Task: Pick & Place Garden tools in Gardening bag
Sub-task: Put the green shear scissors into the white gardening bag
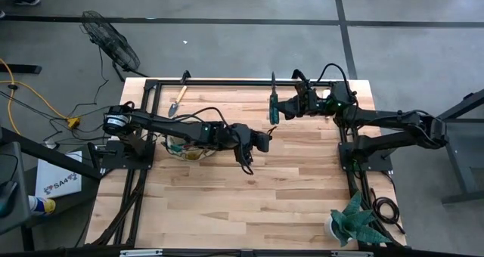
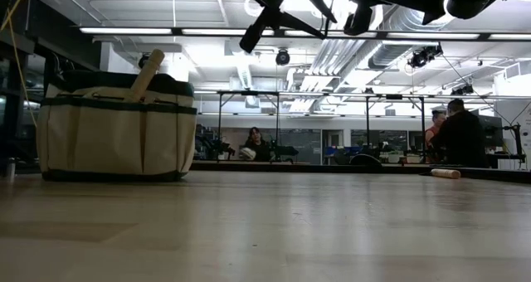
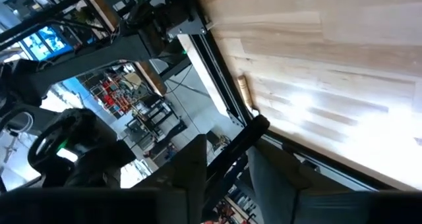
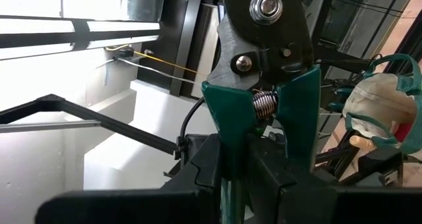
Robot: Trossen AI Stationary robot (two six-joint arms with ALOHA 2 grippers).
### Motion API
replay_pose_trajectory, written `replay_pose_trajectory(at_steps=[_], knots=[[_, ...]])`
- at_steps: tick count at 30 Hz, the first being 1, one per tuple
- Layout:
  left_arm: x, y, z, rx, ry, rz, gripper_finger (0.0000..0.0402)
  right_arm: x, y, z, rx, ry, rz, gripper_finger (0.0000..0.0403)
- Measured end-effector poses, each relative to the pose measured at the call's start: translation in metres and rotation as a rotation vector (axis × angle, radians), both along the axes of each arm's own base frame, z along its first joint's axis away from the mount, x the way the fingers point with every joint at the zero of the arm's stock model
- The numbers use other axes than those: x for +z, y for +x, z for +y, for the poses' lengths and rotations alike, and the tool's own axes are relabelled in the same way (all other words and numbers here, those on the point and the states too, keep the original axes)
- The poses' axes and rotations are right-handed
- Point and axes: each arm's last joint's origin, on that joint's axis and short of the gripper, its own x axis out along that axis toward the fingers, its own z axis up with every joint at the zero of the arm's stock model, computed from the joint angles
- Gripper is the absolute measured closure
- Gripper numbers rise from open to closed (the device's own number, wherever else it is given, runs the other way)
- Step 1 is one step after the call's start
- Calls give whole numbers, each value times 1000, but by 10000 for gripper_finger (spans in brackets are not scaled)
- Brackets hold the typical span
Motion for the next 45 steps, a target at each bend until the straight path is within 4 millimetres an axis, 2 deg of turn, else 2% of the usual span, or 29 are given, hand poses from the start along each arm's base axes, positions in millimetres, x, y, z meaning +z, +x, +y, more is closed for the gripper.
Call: replay_pose_trajectory(at_steps=[12,20,31,37,45], knots=[[0,1,0,-34,-55,-7,329,0,0,0,-3,-10,-1,368],[0,0,0,5,-142,-31,396,0,0,0,-3,-11,-1,368],[0,0,0,32,-172,-40,400,0,0,0,-4,-17,0,368],[0,0,0,54,-202,-55,400,-4,1,-1,-9,0,43,325],[19,5,1,111,-275,-186,401,-4,1,-1,-17,-20,35,335]])
